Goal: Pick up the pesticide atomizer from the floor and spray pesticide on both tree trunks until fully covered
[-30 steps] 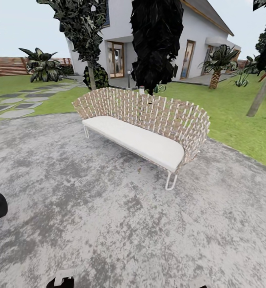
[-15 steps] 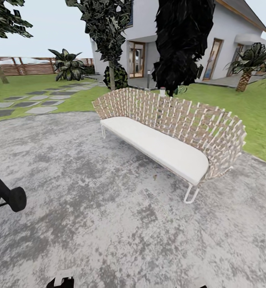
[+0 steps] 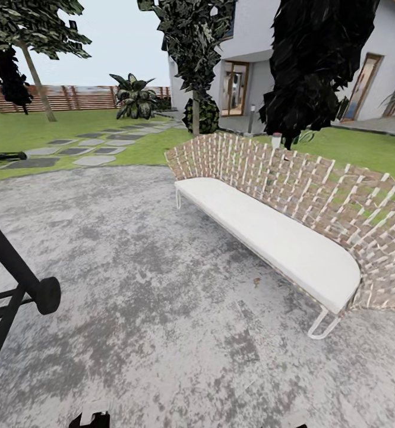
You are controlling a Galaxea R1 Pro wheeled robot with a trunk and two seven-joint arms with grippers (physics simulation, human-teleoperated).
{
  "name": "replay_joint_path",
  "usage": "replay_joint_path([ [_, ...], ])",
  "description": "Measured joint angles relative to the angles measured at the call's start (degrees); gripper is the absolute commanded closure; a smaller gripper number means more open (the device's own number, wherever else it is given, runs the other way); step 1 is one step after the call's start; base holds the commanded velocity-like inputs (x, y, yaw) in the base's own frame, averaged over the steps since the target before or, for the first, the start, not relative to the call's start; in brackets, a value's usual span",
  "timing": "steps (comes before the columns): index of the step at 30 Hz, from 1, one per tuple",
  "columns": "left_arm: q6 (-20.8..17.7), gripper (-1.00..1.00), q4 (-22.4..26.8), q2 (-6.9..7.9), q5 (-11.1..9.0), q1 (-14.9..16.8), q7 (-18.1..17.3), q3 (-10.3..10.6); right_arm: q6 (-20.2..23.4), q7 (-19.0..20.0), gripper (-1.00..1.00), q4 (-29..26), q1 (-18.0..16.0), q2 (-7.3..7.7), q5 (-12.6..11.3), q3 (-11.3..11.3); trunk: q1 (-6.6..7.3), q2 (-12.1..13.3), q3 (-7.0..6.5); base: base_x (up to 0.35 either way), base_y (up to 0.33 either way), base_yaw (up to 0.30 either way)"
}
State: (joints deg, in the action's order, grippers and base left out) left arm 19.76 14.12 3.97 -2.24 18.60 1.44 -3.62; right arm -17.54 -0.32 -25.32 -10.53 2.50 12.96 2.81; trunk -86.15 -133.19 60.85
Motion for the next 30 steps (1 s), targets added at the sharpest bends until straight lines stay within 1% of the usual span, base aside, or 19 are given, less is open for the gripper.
replay_joint_path([
  [27, 0.00, 1.00, 0.00, 0.00, 0.00, 0.00, 0.00, 0.00, 0.00, 0.00, -1.00, -0.04, 0.00, 0.00, 0.00, 0.00, 0.00, 0.00, 0.00, 0.339, 0.000, 0.278],
  [30, 0.00, 1.00, 0.00, 0.00, 0.00, 0.02, 0.00, 0.00, 0.00, 0.00, -1.00, -0.06, 0.00, 0.00, 0.00, 0.00, 0.00, 0.00, 0.00, 0.339, 0.000, 0.149],
])
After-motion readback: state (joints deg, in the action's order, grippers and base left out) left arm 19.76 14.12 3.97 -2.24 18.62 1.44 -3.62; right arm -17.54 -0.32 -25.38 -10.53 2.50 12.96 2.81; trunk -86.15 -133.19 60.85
